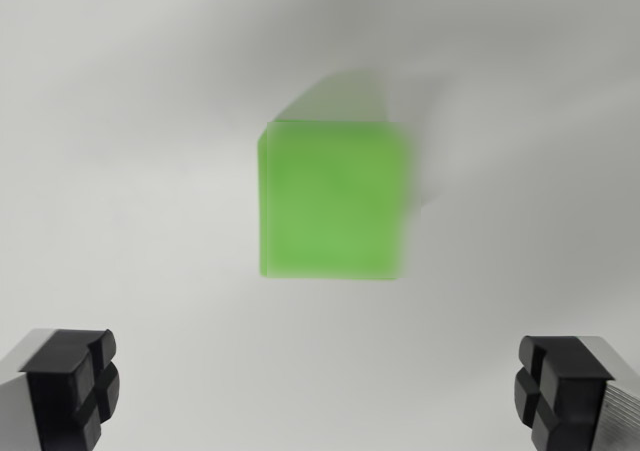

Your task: Stack cube

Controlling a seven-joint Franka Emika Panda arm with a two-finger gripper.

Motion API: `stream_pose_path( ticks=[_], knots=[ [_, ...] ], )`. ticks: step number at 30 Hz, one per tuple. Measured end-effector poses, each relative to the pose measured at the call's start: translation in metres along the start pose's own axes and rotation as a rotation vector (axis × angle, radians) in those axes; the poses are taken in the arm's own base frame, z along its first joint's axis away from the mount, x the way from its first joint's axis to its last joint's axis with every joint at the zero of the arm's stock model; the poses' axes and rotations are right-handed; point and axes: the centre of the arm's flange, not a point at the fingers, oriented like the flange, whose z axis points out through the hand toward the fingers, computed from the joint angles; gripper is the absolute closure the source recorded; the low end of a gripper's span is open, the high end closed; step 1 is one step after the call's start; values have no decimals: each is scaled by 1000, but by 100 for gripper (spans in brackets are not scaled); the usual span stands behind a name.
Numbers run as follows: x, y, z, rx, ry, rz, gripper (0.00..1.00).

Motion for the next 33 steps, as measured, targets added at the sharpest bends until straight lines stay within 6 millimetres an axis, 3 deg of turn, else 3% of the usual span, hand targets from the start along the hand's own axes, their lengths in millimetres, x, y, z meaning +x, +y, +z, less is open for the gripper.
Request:
stream_pose_path(
  ticks=[19, 33],
  knots=[
    [1, 1, 78, -2, -4, 7, 0],
    [1, 1, 113, -1, -4, 7, 0]
  ],
)
